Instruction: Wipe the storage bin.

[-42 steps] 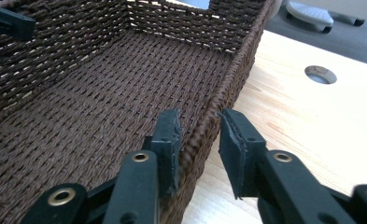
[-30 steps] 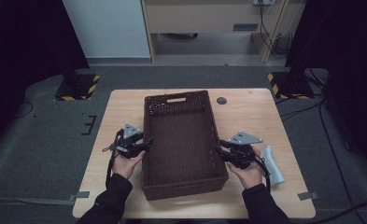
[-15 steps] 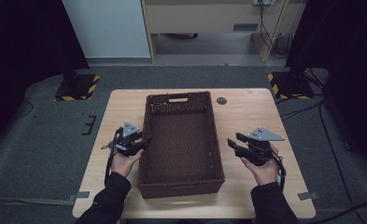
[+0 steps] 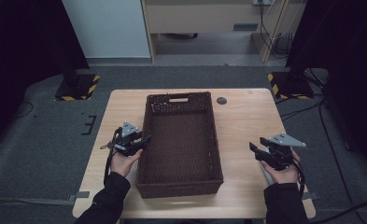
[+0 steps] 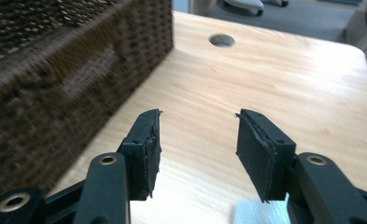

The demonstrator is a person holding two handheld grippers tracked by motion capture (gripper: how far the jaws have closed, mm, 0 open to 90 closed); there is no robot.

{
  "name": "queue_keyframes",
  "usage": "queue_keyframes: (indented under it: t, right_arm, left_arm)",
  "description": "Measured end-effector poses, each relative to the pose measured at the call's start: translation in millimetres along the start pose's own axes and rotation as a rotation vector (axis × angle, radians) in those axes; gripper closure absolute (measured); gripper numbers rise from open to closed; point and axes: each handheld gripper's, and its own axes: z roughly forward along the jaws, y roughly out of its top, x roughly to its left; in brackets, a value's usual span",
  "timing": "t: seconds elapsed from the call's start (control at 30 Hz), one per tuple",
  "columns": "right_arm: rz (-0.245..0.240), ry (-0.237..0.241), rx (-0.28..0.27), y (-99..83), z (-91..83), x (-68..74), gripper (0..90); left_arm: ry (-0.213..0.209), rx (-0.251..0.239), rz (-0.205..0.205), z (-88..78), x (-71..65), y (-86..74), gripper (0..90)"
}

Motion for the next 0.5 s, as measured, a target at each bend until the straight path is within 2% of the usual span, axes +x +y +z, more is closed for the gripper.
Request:
queue_keyframes:
  t: [0.27,0.5]
  right_arm:
    - [0.020,-0.076,0.051,-27.8,-10.8,-19.7,48.0]
    - [0.038,-0.094,0.086,-45.1,-15.4,-29.0,48.2]
  left_arm:
    - [-0.007,-0.004,-0.007,0.2,0.7,-0.5,57.1]
    - [-0.006,-0.003,-0.002,0.2,0.6,-0.4,56.9]
